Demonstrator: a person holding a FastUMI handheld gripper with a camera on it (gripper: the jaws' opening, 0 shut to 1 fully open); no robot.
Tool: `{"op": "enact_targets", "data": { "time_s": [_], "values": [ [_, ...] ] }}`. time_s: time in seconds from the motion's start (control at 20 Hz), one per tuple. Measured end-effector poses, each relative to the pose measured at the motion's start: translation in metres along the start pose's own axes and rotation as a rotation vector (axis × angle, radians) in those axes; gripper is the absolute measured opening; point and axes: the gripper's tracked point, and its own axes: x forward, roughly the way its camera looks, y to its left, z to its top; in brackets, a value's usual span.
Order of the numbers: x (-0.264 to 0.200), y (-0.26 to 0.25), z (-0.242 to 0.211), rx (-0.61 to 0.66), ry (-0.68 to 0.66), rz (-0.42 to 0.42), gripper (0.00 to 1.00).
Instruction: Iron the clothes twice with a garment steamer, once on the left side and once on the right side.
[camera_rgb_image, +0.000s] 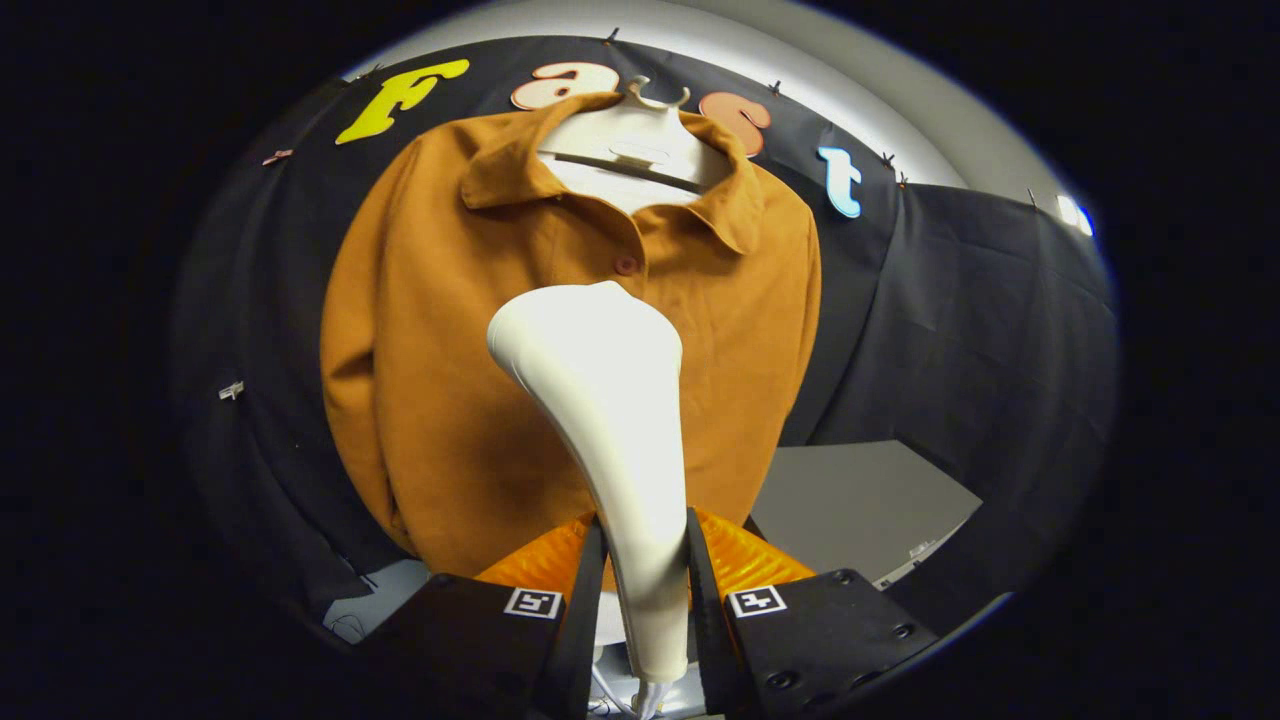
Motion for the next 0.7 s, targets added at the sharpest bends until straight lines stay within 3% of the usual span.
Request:
{"op": "enact_targets", "data": {
  "time_s": [0.25,0.7],
  "values": [
    [0.004,0.037,0.014,-0.007,-0.018,0.038,0.46],
    [0.026,0.058,0.008,-0.070,0.007,-0.042,0.46]
  ]
}}
